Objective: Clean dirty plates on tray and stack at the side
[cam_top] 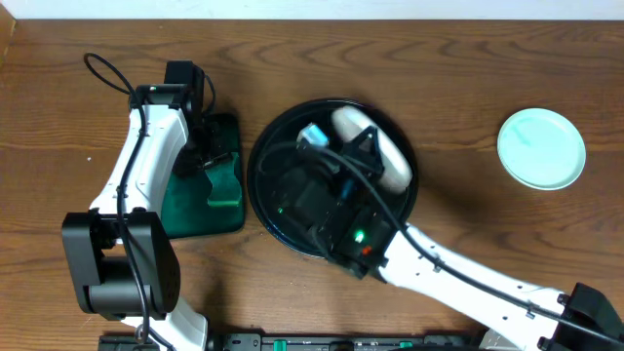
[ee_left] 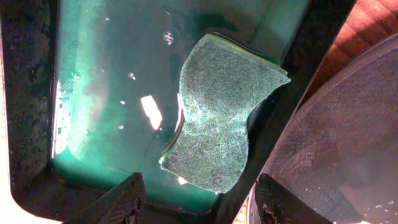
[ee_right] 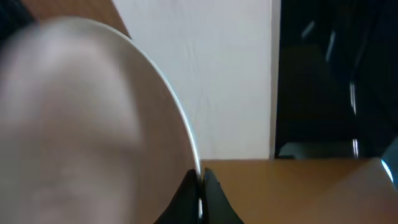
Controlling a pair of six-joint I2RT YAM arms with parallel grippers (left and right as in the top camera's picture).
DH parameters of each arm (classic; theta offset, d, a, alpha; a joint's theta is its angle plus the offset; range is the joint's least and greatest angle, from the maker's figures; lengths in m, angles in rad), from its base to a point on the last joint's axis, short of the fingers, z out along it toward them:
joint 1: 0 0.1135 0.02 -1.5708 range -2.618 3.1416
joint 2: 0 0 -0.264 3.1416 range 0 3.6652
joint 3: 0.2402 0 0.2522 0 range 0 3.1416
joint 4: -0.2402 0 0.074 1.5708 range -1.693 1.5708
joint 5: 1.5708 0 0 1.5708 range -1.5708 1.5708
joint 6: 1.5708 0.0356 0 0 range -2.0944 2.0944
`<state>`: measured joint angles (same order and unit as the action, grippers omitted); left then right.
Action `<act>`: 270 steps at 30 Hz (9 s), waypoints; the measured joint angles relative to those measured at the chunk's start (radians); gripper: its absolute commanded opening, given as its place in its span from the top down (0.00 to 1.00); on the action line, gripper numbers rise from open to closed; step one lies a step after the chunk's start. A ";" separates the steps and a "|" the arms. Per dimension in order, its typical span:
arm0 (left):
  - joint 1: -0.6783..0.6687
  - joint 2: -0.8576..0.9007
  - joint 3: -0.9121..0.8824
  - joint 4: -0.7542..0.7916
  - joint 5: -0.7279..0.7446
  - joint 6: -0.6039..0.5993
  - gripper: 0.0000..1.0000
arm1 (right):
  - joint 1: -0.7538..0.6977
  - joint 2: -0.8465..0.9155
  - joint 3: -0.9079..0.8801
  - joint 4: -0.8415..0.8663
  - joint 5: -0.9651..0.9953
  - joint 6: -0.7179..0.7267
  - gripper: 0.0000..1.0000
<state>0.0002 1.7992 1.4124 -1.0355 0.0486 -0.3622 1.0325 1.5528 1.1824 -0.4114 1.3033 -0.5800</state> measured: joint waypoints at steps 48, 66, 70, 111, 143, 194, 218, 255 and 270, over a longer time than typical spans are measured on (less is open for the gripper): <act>0.000 0.000 -0.001 -0.002 0.000 0.000 0.42 | -0.132 0.000 0.034 -0.200 -0.341 0.455 0.99; 0.000 0.000 -0.002 -0.003 0.000 0.000 0.42 | -0.172 0.001 0.043 -0.127 -0.034 0.368 0.99; 0.000 0.000 -0.002 -0.003 0.000 0.000 0.42 | -0.169 0.001 0.044 -0.155 -0.328 0.398 0.99; 0.000 0.000 -0.004 0.023 0.000 0.000 0.42 | -0.336 0.252 0.015 -0.438 -0.862 1.180 0.13; 0.000 0.000 -0.004 0.072 0.000 0.000 0.42 | -0.337 0.402 0.013 -0.358 -0.585 1.023 0.11; 0.000 0.000 -0.004 0.102 0.000 0.000 0.42 | -0.402 0.470 0.014 -0.359 -0.455 0.986 0.37; 0.000 0.000 -0.004 0.104 0.001 0.000 0.42 | -0.403 0.488 0.018 -0.373 -0.202 0.943 0.99; 0.000 0.000 -0.004 0.110 0.001 0.000 0.42 | -0.356 0.334 0.049 -0.496 -0.167 1.001 0.99; 0.000 0.000 -0.004 0.113 0.014 0.000 0.42 | -0.674 -0.081 0.126 -0.489 -0.382 1.019 0.99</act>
<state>0.0002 1.7992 1.4086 -0.9226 0.0631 -0.3622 0.3588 1.4719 1.3079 -0.9001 0.9211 0.4389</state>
